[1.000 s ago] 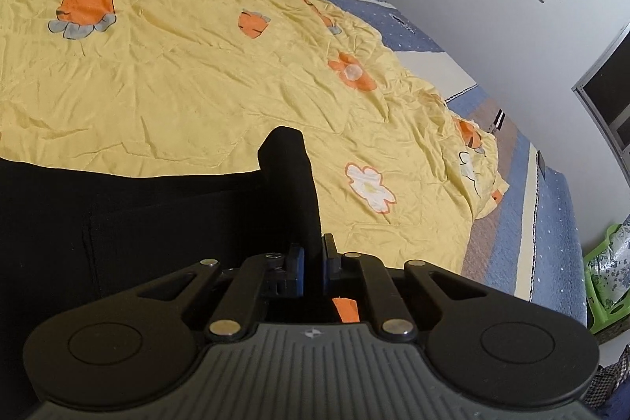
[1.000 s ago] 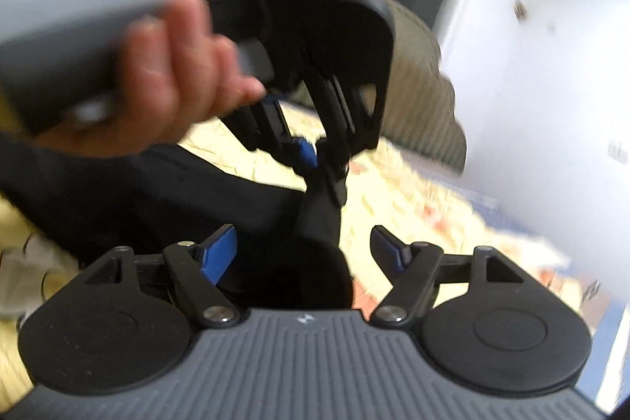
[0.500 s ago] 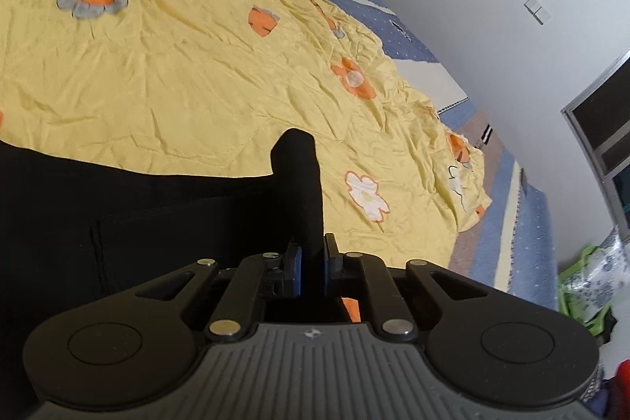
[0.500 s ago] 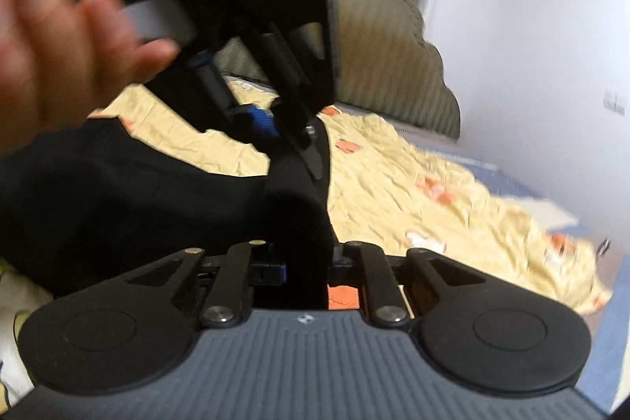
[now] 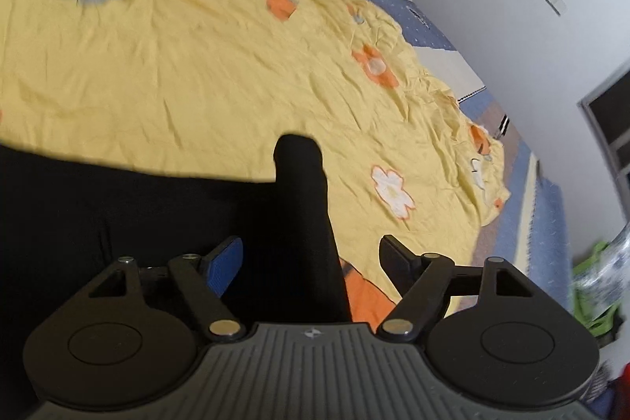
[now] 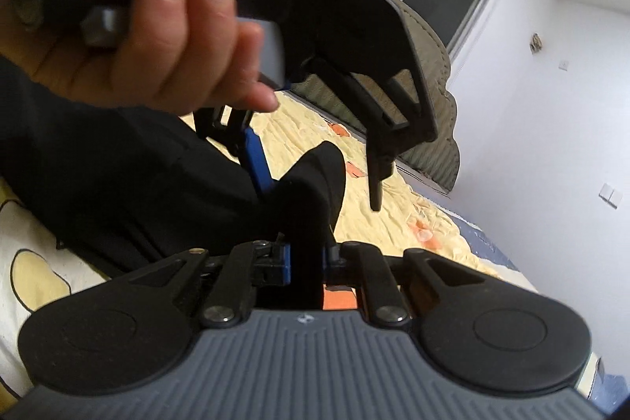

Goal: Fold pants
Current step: 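Close the left gripper on the trousers edge while the right gripper grasps beside it, then lift the held edge with both grippers, fold it over the trousers, open both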

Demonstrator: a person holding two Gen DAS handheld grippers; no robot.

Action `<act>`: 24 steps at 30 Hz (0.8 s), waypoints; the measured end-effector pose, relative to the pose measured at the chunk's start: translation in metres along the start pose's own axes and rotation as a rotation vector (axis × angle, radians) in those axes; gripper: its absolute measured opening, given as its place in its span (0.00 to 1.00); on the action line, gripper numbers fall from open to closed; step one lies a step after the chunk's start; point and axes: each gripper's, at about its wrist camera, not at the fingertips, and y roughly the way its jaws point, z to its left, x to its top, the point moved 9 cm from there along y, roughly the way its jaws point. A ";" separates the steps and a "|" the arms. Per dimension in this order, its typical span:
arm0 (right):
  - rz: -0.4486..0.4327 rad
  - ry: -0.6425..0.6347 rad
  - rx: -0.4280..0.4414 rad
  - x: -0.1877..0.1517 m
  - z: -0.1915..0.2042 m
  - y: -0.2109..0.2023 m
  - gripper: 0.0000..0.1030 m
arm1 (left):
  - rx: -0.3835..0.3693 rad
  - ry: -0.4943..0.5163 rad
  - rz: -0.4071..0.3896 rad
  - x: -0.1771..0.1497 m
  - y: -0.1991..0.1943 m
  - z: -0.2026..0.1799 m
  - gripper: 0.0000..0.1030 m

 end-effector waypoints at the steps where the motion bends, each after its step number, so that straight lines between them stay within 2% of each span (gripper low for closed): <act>1: 0.002 -0.004 0.000 -0.001 0.000 0.001 0.12 | 0.003 0.023 0.010 0.000 0.002 -0.003 0.51; 2: 0.002 -0.003 -0.004 -0.001 -0.001 0.000 0.12 | 0.000 0.039 0.035 -0.001 0.005 -0.006 0.34; 4: 0.002 0.003 -0.007 -0.002 -0.002 -0.001 0.12 | -0.012 0.059 0.077 -0.008 0.013 -0.014 0.24; 5: -0.001 0.004 -0.008 -0.001 -0.002 -0.002 0.11 | -0.009 0.069 0.079 -0.011 0.015 -0.017 0.12; 6: -0.005 0.003 -0.010 -0.001 -0.001 -0.007 0.11 | 0.000 0.084 0.068 -0.013 0.015 -0.019 0.08; 11: -0.019 -0.008 0.001 0.003 -0.001 -0.017 0.10 | 0.006 0.097 0.000 -0.014 -0.006 -0.017 0.06; 16: -0.069 -0.020 0.022 0.017 0.005 -0.032 0.10 | 0.007 0.087 -0.071 -0.007 -0.048 -0.005 0.06; 24: -0.198 -0.037 0.095 0.066 0.027 -0.056 0.10 | 0.016 0.029 -0.157 0.002 -0.121 0.042 0.06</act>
